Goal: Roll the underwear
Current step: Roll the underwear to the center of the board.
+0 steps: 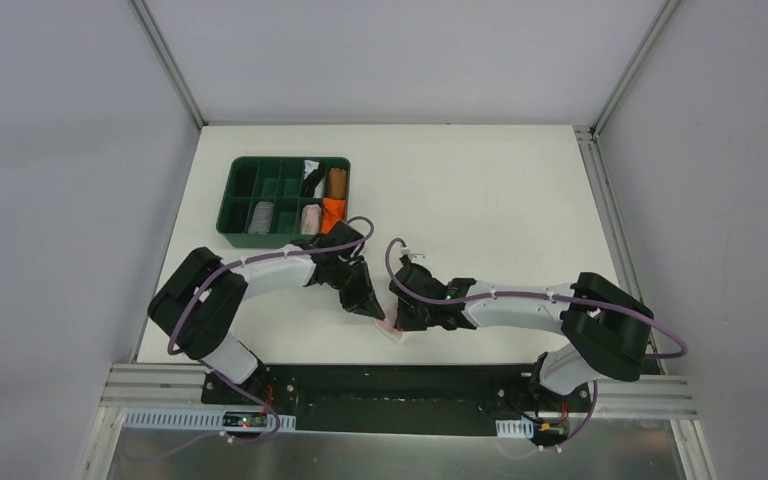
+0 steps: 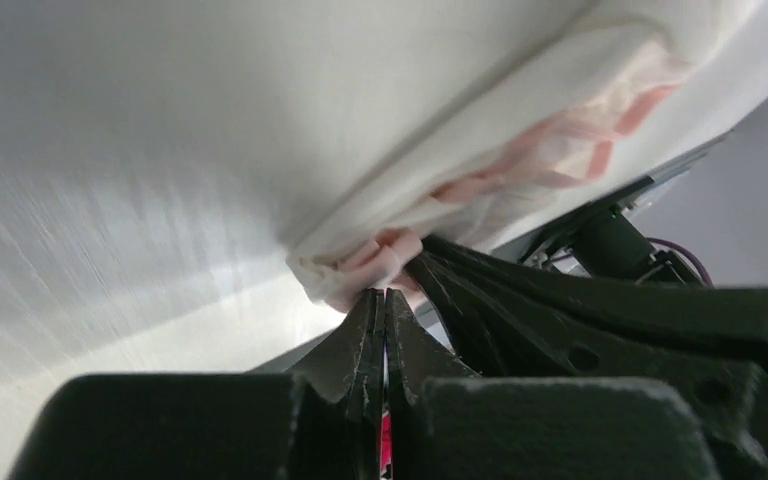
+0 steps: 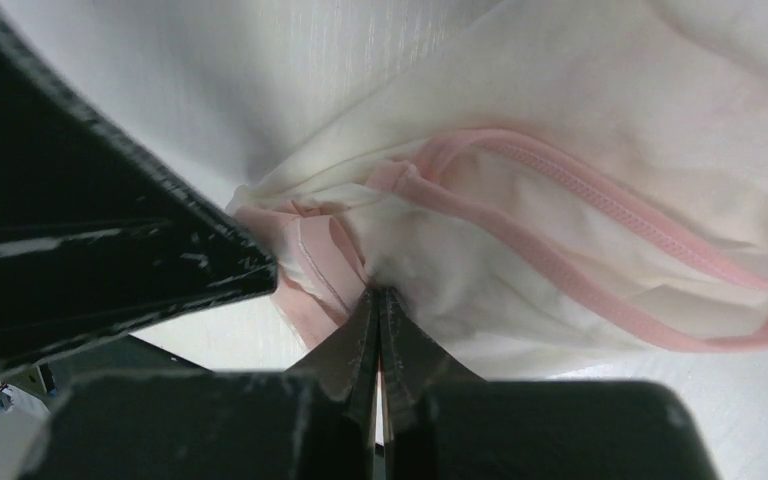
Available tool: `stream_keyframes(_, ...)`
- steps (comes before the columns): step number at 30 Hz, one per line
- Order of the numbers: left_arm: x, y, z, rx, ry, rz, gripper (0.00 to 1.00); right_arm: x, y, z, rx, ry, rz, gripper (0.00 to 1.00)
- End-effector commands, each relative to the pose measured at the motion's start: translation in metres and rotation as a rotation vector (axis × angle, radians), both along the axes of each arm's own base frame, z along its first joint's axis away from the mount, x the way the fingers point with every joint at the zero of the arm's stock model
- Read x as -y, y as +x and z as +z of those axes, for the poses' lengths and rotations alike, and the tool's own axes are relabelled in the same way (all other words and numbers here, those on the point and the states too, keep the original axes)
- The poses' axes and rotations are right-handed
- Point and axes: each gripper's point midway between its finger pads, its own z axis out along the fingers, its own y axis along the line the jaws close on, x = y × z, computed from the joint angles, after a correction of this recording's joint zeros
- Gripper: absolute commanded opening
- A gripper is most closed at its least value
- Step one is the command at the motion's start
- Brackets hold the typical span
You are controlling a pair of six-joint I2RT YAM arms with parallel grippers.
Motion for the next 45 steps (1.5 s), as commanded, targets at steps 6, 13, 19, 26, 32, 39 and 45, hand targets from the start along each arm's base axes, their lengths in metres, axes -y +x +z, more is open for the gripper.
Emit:
stream_keyframes(6,-0.006,0.001,-0.045,-0.038,0.097,-0.045,0.0,0.027,-0.009,0.015,0.026,-0.091,0.026,0.12)
stream_keyframes(13,-0.003,0.001,-0.047,-0.047,0.086,-0.064,0.0,0.014,0.0,0.064,0.171,-0.03,0.091,0.36)
stream_keyframes(19,-0.002,-0.001,-0.047,-0.055,0.082,-0.067,0.0,-0.01,-0.018,0.064,0.253,-0.142,0.262,0.43)
stream_keyframes(26,-0.003,-0.001,-0.046,-0.054,0.08,-0.066,0.0,-0.021,-0.024,0.041,0.265,-0.232,0.315,0.45)
stream_keyframes(32,-0.002,-0.001,-0.045,-0.057,0.077,-0.066,0.0,-0.011,-0.019,0.026,0.284,-0.311,0.311,0.47)
stream_keyframes(39,0.0,0.0,-0.043,-0.057,0.07,-0.064,0.0,-0.003,-0.022,0.005,0.269,-0.364,0.324,0.48)
stream_keyframes(45,0.005,0.004,-0.032,-0.055,0.04,-0.048,0.0,0.013,-0.026,-0.02,0.239,-0.422,0.307,0.47)
